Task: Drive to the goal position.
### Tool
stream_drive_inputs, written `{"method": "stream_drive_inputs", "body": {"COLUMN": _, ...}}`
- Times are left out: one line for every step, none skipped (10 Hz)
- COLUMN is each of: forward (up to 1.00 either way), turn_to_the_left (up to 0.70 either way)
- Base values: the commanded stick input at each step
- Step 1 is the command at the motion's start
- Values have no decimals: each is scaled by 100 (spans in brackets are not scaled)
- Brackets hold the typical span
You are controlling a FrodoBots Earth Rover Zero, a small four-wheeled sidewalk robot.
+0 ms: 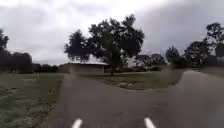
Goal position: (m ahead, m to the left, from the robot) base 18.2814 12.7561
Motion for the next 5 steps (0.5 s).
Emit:
{"method": "stream_drive_inputs", "body": {"forward": 84, "turn_to_the_left": 30}}
{"method": "stream_drive_inputs", "body": {"forward": 84, "turn_to_the_left": 12}}
{"method": "stream_drive_inputs", "body": {"forward": 84, "turn_to_the_left": 3}}
{"method": "stream_drive_inputs", "body": {"forward": 84, "turn_to_the_left": 3}}
{"method": "stream_drive_inputs", "body": {"forward": 84, "turn_to_the_left": 3}}
